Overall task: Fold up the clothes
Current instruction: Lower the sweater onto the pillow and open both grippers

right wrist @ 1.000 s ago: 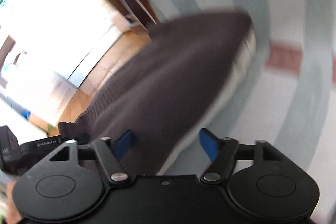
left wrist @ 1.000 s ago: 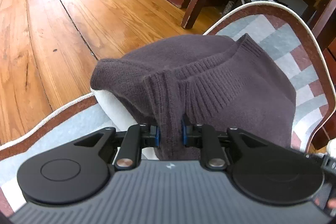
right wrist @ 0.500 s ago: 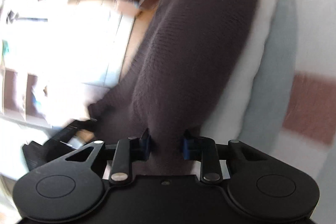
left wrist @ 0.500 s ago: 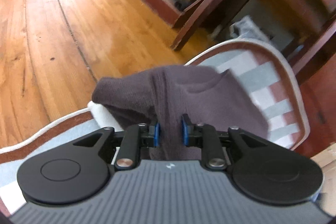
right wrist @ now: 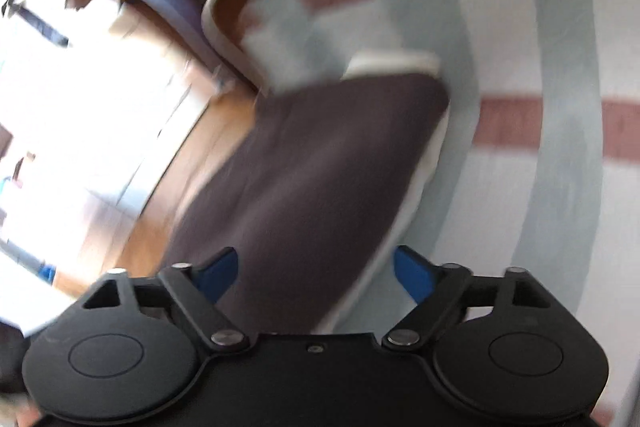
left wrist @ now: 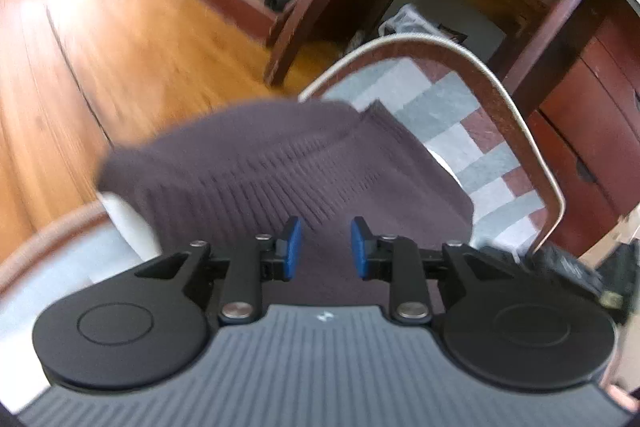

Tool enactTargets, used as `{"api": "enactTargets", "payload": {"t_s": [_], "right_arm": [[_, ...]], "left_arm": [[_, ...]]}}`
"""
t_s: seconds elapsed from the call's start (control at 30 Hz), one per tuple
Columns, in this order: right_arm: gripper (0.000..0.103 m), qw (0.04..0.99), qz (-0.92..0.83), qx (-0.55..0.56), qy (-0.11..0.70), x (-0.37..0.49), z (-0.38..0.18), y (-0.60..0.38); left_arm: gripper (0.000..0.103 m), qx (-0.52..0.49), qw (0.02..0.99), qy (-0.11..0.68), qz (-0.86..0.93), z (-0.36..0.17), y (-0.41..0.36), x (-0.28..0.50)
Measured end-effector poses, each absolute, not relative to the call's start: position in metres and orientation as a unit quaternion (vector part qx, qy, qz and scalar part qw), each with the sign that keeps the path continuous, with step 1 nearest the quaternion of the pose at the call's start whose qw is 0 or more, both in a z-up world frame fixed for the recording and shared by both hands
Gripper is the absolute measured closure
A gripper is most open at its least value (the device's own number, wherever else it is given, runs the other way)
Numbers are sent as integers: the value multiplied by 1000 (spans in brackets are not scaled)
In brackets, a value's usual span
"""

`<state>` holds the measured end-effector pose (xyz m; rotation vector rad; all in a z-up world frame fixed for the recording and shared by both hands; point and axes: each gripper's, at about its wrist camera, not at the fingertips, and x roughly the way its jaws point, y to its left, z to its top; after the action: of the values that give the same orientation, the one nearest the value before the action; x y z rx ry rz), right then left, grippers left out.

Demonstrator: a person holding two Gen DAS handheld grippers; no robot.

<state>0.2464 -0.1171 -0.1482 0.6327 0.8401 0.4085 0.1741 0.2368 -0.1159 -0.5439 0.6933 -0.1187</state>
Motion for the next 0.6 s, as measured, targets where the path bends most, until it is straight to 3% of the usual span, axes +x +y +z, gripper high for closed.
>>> {"api": "enactTargets", "payload": {"t_s": [0.1,0.13,0.2,0.27,0.37,0.47,0.6], "right_arm": [[15,849,163,312,394,287,-157,-124],[20,853,155,311,390,297,-160,-124],[80,870,159,271,380,308,-155,-119],[89,906,156,194,343,308,-141,-110],[92,939,132,70,309,314,-140,-100],[91,923,113,58,362,335,-165,-110],[71,925,92,92,358,320,-149,-118]], "left_arm": [[77,-231,905,355,-39,-130,226,184],[77,-224,905,361,-34,-135,224,185],[77,-222,905,362,-28,-140,223,184],[77,-227,905,359,-25,-141,223,183],[77,-237,900,365,-17,-141,221,186],[77,-225,898,379,-4,-137,213,193],[73,-197,901,386,19,-118,199,182]]}}
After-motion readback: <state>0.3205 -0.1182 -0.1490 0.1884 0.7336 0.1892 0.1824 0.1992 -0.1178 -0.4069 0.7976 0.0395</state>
